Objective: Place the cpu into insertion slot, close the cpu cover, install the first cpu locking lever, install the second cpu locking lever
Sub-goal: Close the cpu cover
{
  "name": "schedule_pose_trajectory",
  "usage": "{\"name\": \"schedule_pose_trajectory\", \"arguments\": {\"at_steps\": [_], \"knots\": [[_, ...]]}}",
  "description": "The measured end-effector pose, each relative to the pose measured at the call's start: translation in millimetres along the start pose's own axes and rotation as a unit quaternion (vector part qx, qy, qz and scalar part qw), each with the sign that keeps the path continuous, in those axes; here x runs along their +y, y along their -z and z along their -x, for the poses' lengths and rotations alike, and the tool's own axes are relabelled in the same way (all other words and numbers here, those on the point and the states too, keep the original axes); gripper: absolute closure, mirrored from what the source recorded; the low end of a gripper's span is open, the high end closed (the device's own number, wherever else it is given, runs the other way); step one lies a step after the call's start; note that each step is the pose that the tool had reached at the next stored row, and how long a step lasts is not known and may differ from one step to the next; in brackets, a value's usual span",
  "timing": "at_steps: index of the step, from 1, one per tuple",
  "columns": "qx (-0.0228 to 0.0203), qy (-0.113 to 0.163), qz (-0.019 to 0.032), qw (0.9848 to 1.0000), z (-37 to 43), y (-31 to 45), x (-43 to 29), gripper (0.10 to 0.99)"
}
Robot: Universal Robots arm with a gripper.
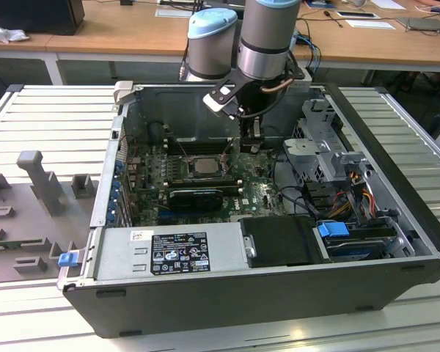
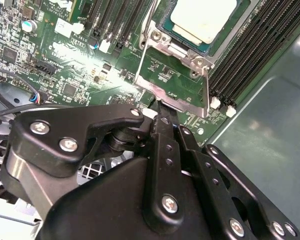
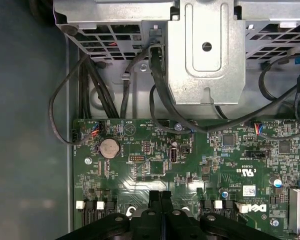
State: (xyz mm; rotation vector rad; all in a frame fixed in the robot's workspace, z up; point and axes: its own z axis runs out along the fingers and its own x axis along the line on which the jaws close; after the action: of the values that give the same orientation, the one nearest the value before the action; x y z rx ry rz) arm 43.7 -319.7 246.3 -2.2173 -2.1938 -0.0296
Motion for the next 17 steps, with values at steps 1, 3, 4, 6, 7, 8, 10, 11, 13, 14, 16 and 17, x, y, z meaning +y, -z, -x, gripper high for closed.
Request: {"name": "schedule_pose_trajectory", "arguments": {"at_steps": [1,3,4,6,7,8,10,11,13,14,16,17], "knots": [[0.0000,0.000,0.0000,1.0000,0.0,0.0,-0.1,0.980],[0.0001,0.000,0.0000,1.0000,0.0,0.0,-0.5,0.980],[0.0000,0.000,0.0000,1.0000,0.0,0.0,-0.7,0.980],[0.0000,0.000,0.0000,1.0000,0.0,0.0,-1.5,0.980],[0.0000,0.000,0.0000,1.0000,0.0,0.0,-2.2,0.980],[0.0001,0.000,0.0000,1.0000,0.0,0.0,-2.3,0.980],[0.0000,0.000,0.0000,1.0000,0.0,0.0,-2.7,0.980],[0.0000,0.000,0.0000,1.0000,0.0,0.0,-2.9,0.980],[0.0000,0.000,0.0000,1.0000,0.0,0.0,-3.4,0.980],[0.0001,0.000,0.0000,1.0000,0.0,0.0,-3.6,0.980],[0.0001,0.000,0.0000,1.0000,0.0,0.0,-5.1,0.980],[0.0000,0.000,0.0000,1.0000,0.0,0.0,-5.2,0.980]]}}
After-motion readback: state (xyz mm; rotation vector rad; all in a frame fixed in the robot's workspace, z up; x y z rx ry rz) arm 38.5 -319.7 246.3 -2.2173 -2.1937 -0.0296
